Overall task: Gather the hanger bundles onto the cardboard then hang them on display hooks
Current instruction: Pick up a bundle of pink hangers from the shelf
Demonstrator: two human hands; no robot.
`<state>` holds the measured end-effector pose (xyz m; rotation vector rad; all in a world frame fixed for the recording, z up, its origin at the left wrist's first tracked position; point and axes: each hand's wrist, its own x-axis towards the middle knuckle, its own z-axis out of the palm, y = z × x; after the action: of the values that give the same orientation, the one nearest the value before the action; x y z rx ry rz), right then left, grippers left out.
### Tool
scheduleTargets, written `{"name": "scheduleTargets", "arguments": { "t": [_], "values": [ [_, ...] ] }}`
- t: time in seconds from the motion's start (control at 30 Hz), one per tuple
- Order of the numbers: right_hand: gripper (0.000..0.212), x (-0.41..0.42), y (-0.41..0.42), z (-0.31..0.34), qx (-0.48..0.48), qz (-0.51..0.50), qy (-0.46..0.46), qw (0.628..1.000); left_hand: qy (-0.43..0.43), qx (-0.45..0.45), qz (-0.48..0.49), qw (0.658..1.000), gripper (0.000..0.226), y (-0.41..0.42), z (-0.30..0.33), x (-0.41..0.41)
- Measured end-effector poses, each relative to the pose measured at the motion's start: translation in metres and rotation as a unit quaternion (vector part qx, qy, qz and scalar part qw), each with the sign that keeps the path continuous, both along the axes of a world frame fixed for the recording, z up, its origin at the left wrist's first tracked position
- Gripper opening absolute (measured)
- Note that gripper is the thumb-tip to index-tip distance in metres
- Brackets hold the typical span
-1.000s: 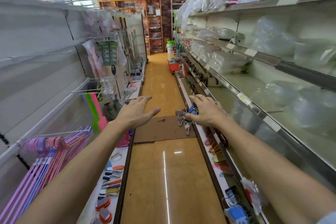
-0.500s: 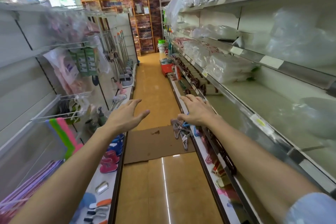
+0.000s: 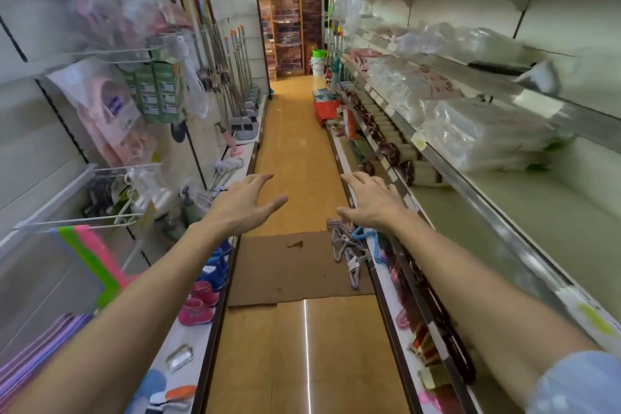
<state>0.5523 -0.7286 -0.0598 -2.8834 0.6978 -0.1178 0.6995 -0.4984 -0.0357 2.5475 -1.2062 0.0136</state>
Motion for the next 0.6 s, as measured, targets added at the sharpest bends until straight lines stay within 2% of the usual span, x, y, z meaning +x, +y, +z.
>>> {"name": "scheduleTargets", "arguments": {
  "t": [0.37, 0.6],
  "values": [
    [0.081, 0.183, -0.090, -0.001, 0.002, -0.009, 0.017, 1.000, 0.023, -0.012, -0.038, 0.999, 0.078, -0.111, -0.016, 0.190],
    [0.080, 0.265, -0.153, -0.014, 0.017, -0.028, 0.019, 0.999, 0.034, -0.005, -0.053, 0.998, 0.081, -0.183, -0.027, 0.285]
  ]
}}
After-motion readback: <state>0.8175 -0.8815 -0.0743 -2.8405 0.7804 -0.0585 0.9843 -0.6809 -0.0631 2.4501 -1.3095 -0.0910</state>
